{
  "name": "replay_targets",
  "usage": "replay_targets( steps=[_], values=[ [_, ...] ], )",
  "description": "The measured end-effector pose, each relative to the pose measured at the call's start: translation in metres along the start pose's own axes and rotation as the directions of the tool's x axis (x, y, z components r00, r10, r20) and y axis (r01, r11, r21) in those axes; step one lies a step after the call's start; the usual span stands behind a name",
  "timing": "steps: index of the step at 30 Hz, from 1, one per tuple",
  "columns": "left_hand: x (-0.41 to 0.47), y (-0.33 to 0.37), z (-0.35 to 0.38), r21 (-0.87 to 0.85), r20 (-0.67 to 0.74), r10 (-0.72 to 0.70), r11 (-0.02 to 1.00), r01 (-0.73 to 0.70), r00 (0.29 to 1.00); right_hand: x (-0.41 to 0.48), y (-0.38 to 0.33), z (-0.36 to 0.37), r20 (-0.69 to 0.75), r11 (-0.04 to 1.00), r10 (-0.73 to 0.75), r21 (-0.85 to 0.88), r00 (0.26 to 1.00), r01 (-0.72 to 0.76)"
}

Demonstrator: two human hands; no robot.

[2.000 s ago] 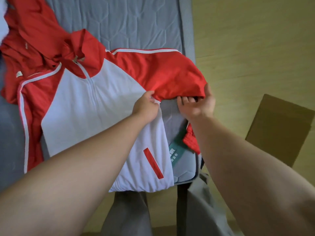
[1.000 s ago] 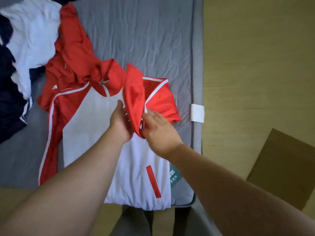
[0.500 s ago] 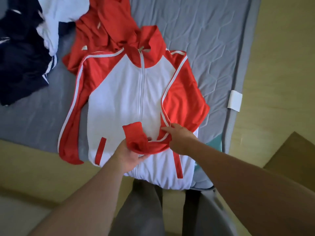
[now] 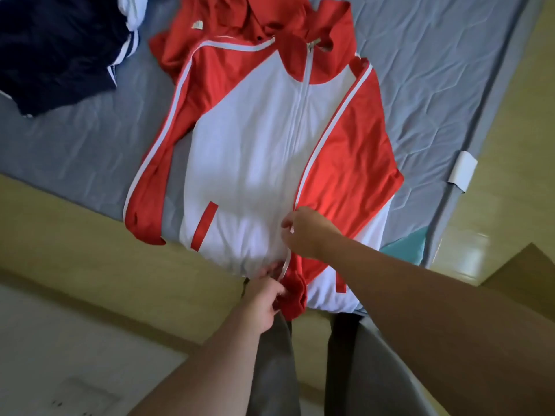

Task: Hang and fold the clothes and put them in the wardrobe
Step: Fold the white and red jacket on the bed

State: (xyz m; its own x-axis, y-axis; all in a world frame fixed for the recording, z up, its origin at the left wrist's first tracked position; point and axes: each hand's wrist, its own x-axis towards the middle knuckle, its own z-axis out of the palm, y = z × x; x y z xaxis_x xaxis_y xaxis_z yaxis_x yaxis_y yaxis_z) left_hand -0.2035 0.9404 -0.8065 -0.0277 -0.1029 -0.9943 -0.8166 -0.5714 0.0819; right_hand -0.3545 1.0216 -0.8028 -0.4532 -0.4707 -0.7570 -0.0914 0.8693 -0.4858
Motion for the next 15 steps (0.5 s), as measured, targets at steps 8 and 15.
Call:
replay_targets(
  steps=[8, 15],
  values=[
    [0.007, 0.013, 0.007, 0.56, 0.085, 0.192, 0.802, -0.206, 0.978, -0.001, -0.018, 0.008, 0.208, 0.972, -0.056, -0.212, 0.976, 0.101],
    [0.02, 0.018, 0.011, 0.742, -0.025, 0.259, 0.652, -0.156, 0.966, 0.001, -0.005, 0.01, -0.046, 0.995, -0.031, 0.095, 0.998, 0.035]
  ],
)
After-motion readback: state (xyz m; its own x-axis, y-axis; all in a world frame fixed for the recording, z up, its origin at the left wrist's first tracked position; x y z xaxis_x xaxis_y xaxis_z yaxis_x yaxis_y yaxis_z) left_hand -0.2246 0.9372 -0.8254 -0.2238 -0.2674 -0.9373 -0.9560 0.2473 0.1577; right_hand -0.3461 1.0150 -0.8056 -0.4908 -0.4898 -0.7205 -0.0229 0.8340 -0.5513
